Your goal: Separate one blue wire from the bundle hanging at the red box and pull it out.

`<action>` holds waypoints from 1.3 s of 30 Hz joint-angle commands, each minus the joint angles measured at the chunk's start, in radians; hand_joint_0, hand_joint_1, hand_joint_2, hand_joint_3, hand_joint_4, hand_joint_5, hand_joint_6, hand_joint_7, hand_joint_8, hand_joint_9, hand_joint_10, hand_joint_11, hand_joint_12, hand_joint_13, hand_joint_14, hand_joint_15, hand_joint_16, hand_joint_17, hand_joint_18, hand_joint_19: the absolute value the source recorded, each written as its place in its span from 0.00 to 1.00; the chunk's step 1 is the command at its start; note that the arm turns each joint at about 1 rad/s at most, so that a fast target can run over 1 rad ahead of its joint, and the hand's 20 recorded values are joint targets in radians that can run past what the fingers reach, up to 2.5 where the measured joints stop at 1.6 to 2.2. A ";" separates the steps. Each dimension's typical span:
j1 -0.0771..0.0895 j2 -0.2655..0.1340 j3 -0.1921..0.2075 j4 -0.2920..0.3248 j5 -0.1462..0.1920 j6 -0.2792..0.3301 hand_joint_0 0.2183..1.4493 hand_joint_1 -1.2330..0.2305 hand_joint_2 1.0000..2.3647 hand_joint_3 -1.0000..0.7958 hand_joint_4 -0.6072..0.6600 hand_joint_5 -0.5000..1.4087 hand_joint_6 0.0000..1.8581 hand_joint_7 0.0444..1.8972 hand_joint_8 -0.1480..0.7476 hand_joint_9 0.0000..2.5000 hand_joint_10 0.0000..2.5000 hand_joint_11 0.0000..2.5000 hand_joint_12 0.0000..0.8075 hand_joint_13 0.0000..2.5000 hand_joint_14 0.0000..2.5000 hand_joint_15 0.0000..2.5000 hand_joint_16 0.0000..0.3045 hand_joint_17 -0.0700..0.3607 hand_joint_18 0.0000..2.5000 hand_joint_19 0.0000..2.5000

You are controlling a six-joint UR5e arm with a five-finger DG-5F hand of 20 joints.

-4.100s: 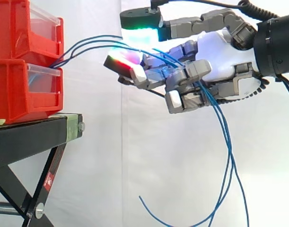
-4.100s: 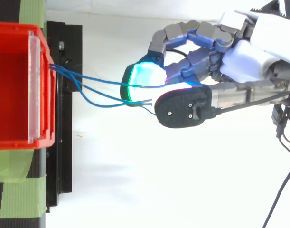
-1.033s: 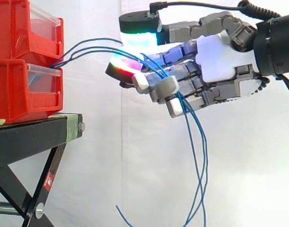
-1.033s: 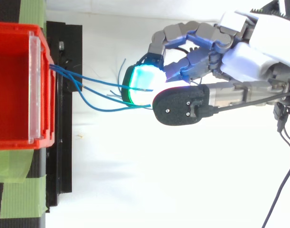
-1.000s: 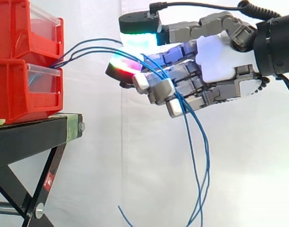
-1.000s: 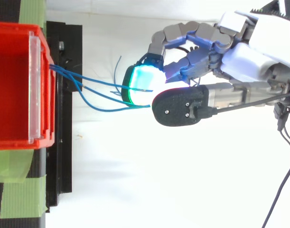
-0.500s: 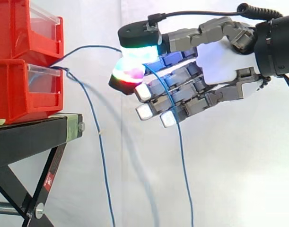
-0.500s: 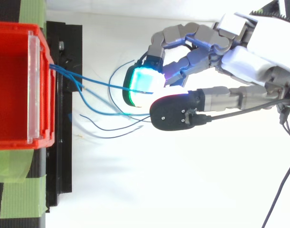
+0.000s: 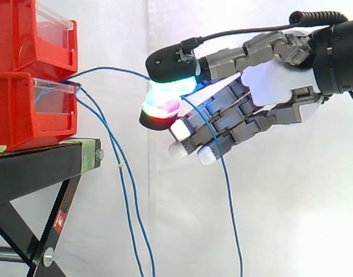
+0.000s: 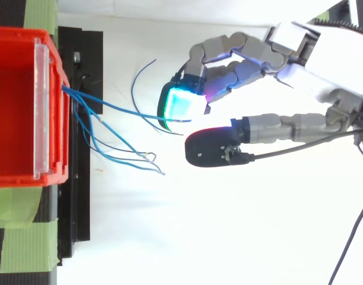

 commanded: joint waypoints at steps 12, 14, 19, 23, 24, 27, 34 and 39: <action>0.003 0.000 0.000 0.003 0.002 -0.044 0.31 0.25 0.02 0.51 0.52 0.19 0.42 0.67 0.53 0.33 0.01 0.39 0.46 0.21 0.01 0.28 0.15 0.40 0.15 0.33; 0.003 0.000 0.000 0.003 0.002 -0.044 0.31 0.26 0.02 0.51 0.52 0.19 0.42 0.67 0.53 0.33 0.01 0.39 0.46 0.21 0.01 0.28 0.15 0.40 0.15 0.33; 0.002 0.000 0.000 0.003 0.002 -0.044 0.31 0.26 0.02 0.51 0.52 0.19 0.42 0.67 0.53 0.34 0.01 0.39 0.46 0.22 0.01 0.28 0.15 0.40 0.16 0.33; 0.003 0.000 0.000 0.003 0.002 -0.044 0.31 0.26 0.02 0.51 0.53 0.19 0.42 0.67 0.53 0.34 0.01 0.39 0.46 0.22 0.01 0.28 0.15 0.40 0.16 0.33; 0.003 0.000 0.000 0.003 0.002 -0.044 0.31 0.26 0.02 0.51 0.52 0.19 0.42 0.67 0.53 0.34 0.01 0.40 0.46 0.22 0.01 0.29 0.15 0.40 0.16 0.33; 0.003 0.000 0.000 0.003 0.002 -0.044 0.31 0.26 0.02 0.51 0.52 0.19 0.43 0.66 0.53 0.34 0.01 0.40 0.46 0.22 0.01 0.29 0.15 0.40 0.16 0.33; 0.002 0.000 0.000 0.004 0.002 -0.044 0.31 0.26 0.02 0.51 0.52 0.18 0.43 0.66 0.53 0.34 0.01 0.40 0.47 0.23 0.01 0.29 0.15 0.40 0.17 0.34; 0.009 0.002 0.000 -0.035 -0.007 -0.040 0.31 0.26 0.02 0.51 0.52 0.18 0.43 0.67 0.53 0.34 0.01 0.40 0.47 0.23 0.01 0.29 0.15 0.40 0.17 0.34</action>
